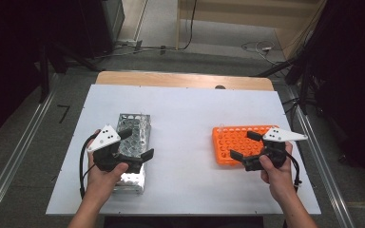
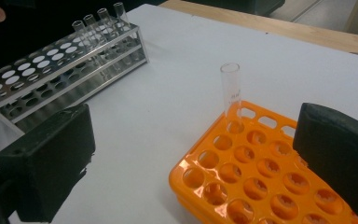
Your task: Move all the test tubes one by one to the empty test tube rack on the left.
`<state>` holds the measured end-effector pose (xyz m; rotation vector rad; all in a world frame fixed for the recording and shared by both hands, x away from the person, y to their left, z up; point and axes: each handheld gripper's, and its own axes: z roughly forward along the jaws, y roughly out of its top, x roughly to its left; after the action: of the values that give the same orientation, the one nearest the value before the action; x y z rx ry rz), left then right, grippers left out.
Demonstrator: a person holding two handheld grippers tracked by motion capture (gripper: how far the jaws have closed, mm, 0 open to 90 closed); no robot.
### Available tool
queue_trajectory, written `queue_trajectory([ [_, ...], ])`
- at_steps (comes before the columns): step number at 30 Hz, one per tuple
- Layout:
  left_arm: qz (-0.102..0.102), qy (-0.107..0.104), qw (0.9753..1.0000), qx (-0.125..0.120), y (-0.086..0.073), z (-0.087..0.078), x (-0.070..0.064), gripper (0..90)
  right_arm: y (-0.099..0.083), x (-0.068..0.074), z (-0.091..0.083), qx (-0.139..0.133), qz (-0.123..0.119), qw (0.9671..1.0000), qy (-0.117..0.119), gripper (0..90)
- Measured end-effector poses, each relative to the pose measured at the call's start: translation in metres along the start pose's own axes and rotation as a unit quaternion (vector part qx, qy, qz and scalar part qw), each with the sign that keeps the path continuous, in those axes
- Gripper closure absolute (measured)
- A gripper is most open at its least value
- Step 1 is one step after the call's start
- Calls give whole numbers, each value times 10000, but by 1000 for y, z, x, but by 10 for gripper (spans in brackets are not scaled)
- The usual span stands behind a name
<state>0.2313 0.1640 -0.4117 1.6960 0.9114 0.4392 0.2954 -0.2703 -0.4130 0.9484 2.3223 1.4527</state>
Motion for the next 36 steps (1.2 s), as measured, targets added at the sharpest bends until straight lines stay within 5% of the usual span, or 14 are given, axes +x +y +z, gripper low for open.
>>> queue_trajectory([
  [9,49,39,10000,-38,0,0,-4,0,7,-12,34,233,99,9995,-179,60],
  [18,75,34,10000,-13,-1,1,-4,0,1,-21,66,403,477,9956,-701,277],
  [29,76,7,10000,8,-2,3,-6,0,-3,-19,81,574,494,9933,-876,574],
  [36,90,-15,10000,21,-2,5,-8,0,-5,-17,89,780,466,9913,-951,623],
])
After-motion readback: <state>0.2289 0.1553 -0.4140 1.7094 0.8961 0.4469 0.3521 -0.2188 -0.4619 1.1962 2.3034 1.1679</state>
